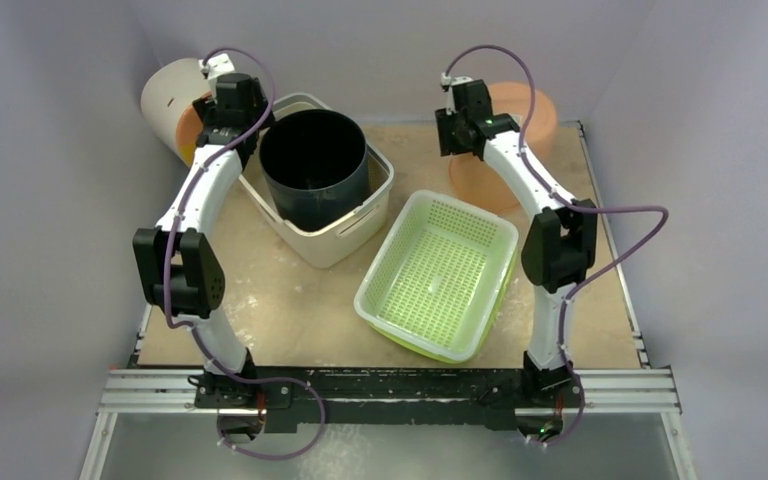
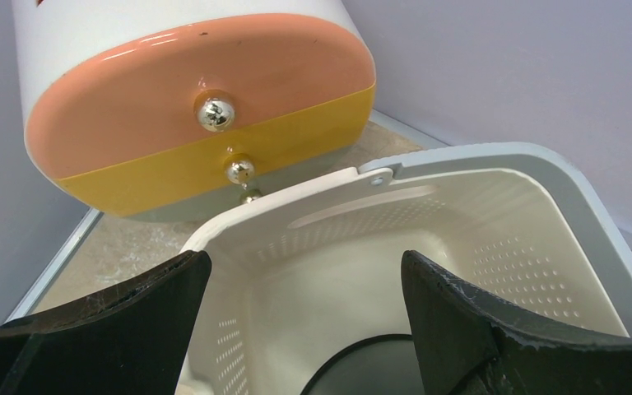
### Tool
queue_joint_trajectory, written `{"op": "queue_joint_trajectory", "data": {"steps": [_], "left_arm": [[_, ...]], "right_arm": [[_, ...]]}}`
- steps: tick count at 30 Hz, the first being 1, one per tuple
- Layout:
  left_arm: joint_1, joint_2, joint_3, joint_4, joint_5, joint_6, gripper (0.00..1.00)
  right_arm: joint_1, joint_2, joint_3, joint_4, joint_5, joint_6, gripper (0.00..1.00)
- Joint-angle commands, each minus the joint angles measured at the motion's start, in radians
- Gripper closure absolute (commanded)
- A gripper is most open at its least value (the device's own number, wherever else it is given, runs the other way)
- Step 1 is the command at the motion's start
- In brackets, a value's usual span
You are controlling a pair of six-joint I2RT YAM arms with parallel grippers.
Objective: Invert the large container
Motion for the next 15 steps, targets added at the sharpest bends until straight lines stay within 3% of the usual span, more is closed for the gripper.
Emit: {"op": "queue_joint_trajectory", "data": {"steps": [1, 15], "left_arm": [[-0.001, -0.047, -0.011, 0.009, 0.011, -0.006, 0.12], [-0.001, -0.044, -0.032, 0.008, 0.035, -0.018, 0.12]], "right_arm": [[-0.116, -0.015, -0.033, 0.07, 0.1, 0.02, 0.52], [-0.303, 0.075, 0.009, 0.156, 0.093, -0.024, 0.52]]}}
